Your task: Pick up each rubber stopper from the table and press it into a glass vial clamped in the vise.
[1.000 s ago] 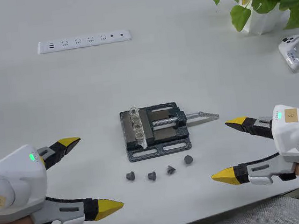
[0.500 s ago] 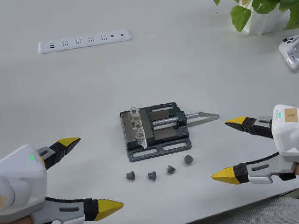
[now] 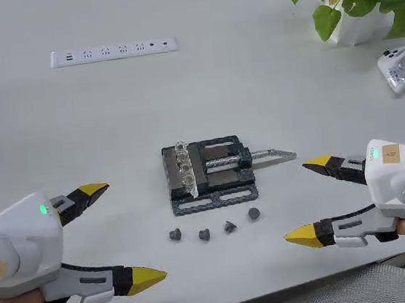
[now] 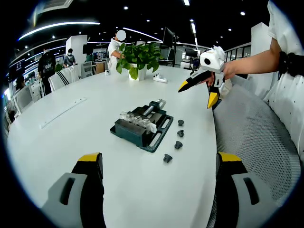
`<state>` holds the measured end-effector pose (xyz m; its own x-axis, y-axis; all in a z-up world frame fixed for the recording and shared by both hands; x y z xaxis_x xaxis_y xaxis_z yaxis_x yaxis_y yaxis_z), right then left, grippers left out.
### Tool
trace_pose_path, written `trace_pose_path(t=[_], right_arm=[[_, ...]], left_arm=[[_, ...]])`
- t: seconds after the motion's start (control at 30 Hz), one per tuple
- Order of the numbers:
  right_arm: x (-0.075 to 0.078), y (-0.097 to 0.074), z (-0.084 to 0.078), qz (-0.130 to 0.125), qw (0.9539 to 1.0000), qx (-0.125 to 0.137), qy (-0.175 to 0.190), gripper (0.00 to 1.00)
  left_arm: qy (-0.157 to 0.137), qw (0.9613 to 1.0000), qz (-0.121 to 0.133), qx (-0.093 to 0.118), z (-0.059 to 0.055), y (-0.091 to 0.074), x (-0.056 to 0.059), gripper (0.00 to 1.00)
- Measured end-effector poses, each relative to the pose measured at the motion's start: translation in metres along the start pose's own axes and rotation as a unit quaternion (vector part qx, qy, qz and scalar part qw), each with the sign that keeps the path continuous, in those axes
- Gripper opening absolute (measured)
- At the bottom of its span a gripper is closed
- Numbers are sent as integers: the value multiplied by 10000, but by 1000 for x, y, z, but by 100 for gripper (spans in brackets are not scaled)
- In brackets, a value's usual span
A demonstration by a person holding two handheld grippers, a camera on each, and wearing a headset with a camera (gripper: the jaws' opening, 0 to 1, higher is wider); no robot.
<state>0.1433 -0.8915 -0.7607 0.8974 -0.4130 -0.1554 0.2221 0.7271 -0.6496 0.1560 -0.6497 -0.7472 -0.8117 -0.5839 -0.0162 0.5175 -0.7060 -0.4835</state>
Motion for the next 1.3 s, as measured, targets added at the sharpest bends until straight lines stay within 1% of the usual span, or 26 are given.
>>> trace_pose_path(t=[0.23,0.4,0.5,0.63,0.7,0.8,0.83,0.97,1.1,1.3], right_arm=[[-3,6,10,125,9995,-195,-195,73],[-2,12,17,265,9983,-357,-371,69],[-3,17,19,388,9963,-556,-529,67],[-3,22,21,512,9940,-732,-628,63],[-3,25,23,575,9923,-826,-723,61],[-3,28,22,679,9892,-1044,-774,55],[-2,29,21,702,9876,-1160,-790,53],[-2,35,22,794,9835,-1364,-881,47],[-2,41,20,903,9779,-1593,-1005,42],[-1,49,13,988,9689,-1956,-1151,31]], left_arm=[[-12,10000,6,26,0,-1,2,99],[-13,10000,1,37,-1,-1,4,99],[-21,10000,-12,37,-1,0,6,99],[-26,10000,-13,60,-1,0,6,99],[-50,9999,-17,94,1,1,6,99],[-50,9999,-23,111,1,2,5,99],[-62,9999,-28,122,1,3,5,99],[-71,9999,-37,131,1,4,4,99],[-89,9998,-42,159,3,5,4,99],[-115,9998,-54,176,4,5,5,98]])
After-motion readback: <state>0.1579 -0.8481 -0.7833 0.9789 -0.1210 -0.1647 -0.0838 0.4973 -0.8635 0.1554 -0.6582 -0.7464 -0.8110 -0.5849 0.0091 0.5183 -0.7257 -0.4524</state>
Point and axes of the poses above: the centre of the closed fingertips' face, and the gripper's own axes: y roughly forward along the fingers, x roughly to its right, z roughly out of its top, the point moved 2 cm from there along -y, roughly backward along the fingers, and after that the axes turned 12 degrees about z, right-handed, at the moved point
